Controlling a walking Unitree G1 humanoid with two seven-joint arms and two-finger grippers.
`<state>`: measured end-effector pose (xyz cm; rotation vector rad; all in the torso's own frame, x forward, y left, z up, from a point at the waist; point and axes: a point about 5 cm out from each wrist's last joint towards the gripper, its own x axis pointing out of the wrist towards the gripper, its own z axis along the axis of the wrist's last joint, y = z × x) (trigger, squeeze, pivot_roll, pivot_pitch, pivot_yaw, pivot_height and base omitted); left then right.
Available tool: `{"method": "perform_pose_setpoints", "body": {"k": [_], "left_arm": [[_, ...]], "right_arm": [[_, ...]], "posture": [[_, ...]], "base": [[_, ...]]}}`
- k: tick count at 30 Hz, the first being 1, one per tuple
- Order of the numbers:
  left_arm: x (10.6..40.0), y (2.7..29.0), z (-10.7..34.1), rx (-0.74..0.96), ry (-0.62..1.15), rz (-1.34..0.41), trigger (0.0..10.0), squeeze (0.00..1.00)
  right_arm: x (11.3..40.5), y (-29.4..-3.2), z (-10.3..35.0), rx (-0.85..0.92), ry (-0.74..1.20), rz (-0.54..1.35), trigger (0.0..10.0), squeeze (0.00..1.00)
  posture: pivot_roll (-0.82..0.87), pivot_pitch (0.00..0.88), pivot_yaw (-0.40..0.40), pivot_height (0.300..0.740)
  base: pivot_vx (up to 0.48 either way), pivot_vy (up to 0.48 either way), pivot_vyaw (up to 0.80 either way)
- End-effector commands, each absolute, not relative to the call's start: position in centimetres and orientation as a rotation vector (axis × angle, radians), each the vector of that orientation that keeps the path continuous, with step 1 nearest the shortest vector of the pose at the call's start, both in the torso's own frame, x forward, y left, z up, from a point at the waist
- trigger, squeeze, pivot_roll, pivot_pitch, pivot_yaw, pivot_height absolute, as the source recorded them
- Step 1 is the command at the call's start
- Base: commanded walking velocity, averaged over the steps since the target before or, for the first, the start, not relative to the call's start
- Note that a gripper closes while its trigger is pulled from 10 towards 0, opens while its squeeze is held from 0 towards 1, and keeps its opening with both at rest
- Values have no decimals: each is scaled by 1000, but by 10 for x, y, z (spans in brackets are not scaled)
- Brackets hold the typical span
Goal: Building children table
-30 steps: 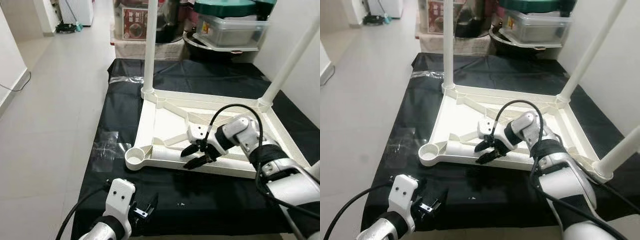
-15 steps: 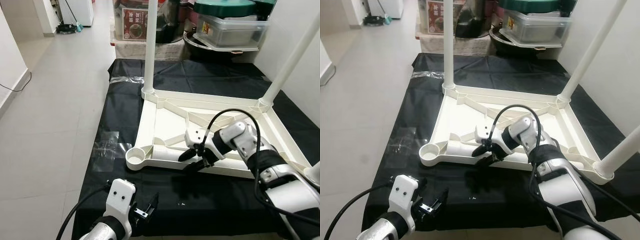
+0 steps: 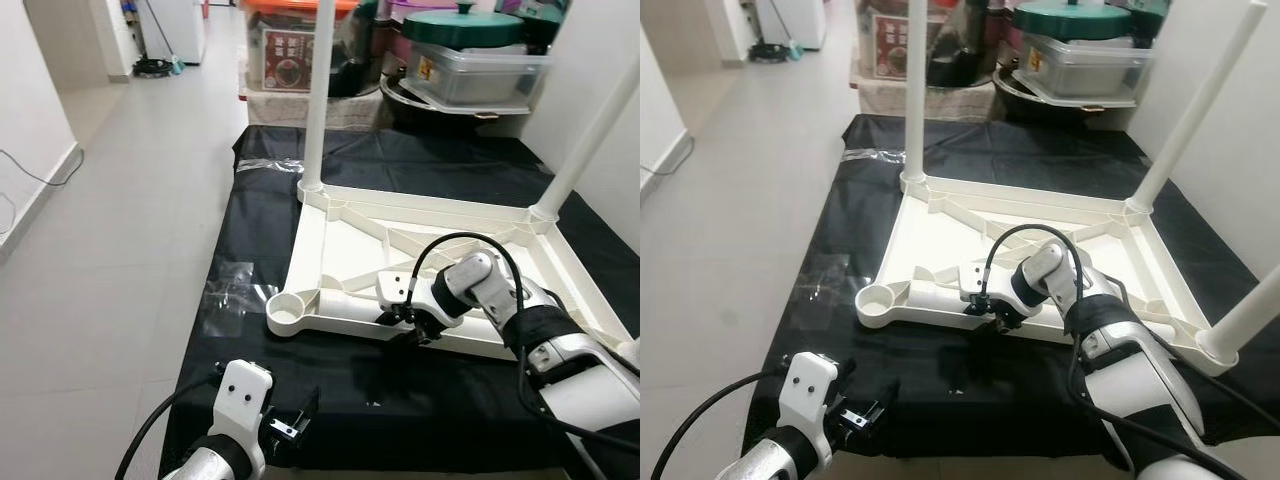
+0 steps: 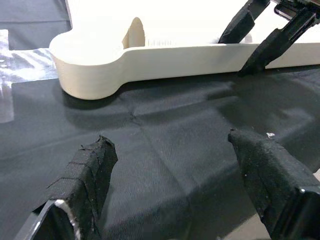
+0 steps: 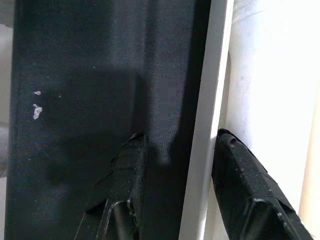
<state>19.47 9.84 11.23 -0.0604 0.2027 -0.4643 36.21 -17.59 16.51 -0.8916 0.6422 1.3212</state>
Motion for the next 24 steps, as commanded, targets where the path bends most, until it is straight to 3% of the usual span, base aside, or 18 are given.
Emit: {"method": "perform_pose_setpoints", "body": {"k": [1,8,12,15,20,22,24], "left_arm": [[192,97,109,-70,222,-476,10000,0],[193,98,110,-50,211,-480,10000,0],[192,98,110,-44,207,-483,10000,0],[195,99,116,-25,182,-518,10000,0],[205,102,128,-27,135,-518,10000,0],[228,108,151,-17,40,-486,10000,0],[235,110,159,-15,8,-475,10000,0]], "right_arm": [[359,-186,157,-858,679,1293,10000,0],[369,-155,207,-406,355,1361,10000,0],[371,-152,224,-279,255,1348,10000,0],[379,-154,259,-58,-5,1166,10000,0],[383,-155,261,9,-98,959,10000,0],[385,-159,249,86,-195,621,10000,0],[383,-162,245,101,-221,527,10000,0]], "posture": [[106,75,-96,740],[112,73,-90,740],[112,73,-90,740],[104,60,-65,740],[98,57,-55,740],[68,42,-52,740],[66,42,-51,740]], "base": [[0,0,0],[0,0,0],[0,0,0],[0,0,0],[0,0,0],[0,0,0],[0,0,0]]}}
